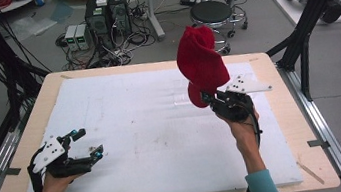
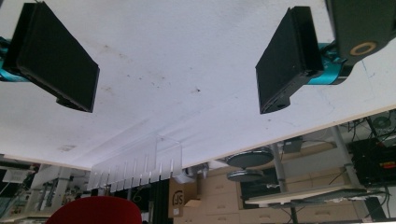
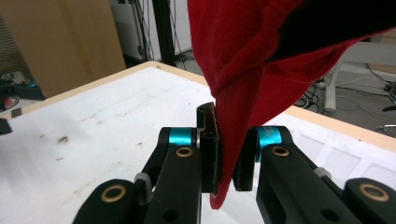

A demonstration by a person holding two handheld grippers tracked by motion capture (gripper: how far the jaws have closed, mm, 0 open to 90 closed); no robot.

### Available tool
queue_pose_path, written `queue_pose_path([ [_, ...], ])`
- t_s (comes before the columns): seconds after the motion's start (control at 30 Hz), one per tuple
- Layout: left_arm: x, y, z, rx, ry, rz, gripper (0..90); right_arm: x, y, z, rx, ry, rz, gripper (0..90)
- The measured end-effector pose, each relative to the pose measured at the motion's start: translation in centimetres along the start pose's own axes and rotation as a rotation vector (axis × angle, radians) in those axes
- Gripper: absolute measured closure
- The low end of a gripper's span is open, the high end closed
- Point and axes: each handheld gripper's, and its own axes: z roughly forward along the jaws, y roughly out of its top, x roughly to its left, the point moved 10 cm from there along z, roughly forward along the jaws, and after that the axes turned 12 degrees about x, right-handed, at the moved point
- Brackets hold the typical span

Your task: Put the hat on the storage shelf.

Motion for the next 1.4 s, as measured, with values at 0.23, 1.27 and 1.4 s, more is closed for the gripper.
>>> queue_pose_path([
  [0.23, 0.1, -0.9, 0.4, 0.015, 0.002, -0.016, 13.6, -1.8, 0.1, 0.6, 0.027, -0.017, -0.005, 84.2],
  [1.27, 0.8, -2.2, 0.8, 0.013, 0.031, -0.064, 14.0, -8.9, 0.1, 4.2, 0.138, -0.042, 0.021, 84.2],
  [1.4, 0.8, -2.3, 0.8, 0.019, 0.033, -0.057, 14.1, -9.3, -0.4, 4.5, 0.152, -0.038, 0.041, 84.1],
])
